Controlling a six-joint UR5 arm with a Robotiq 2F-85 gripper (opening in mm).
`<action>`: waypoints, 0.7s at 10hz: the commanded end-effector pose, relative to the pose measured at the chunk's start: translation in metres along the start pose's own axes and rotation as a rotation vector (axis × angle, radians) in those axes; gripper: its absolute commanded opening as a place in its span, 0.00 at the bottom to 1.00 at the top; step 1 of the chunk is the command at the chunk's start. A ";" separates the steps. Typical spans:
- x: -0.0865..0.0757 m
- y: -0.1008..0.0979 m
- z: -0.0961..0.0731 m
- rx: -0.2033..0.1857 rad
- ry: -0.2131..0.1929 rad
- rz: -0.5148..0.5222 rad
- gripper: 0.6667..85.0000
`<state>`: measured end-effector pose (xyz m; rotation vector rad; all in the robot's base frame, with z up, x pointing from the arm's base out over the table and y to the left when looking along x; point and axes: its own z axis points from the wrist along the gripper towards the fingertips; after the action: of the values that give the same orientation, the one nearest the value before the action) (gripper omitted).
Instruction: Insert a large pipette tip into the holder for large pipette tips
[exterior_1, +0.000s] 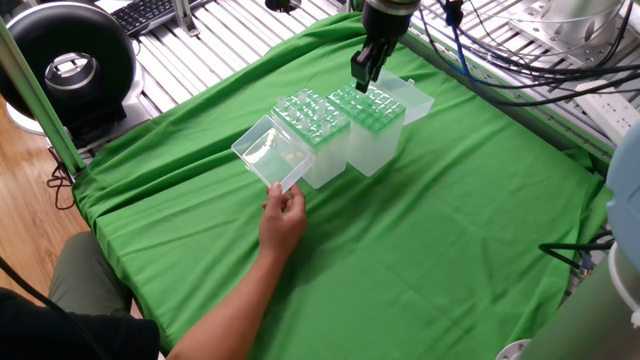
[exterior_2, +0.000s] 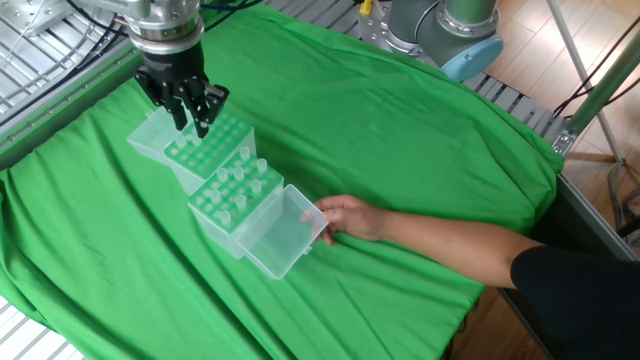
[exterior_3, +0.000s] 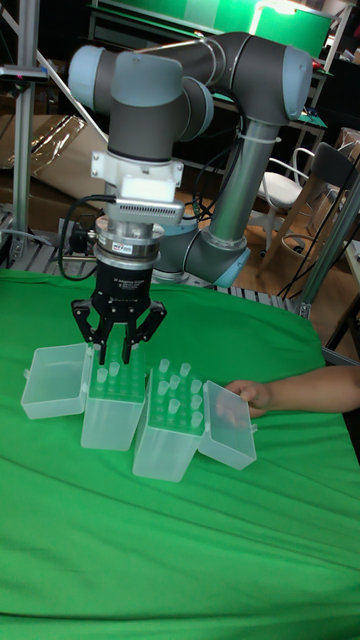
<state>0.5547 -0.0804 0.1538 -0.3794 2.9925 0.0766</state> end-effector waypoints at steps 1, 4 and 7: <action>0.001 0.002 0.003 -0.003 0.005 0.031 0.43; 0.000 0.002 0.009 0.006 0.004 0.042 0.42; -0.003 0.004 0.012 0.004 0.002 0.044 0.42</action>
<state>0.5552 -0.0790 0.1437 -0.3291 3.0076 0.0588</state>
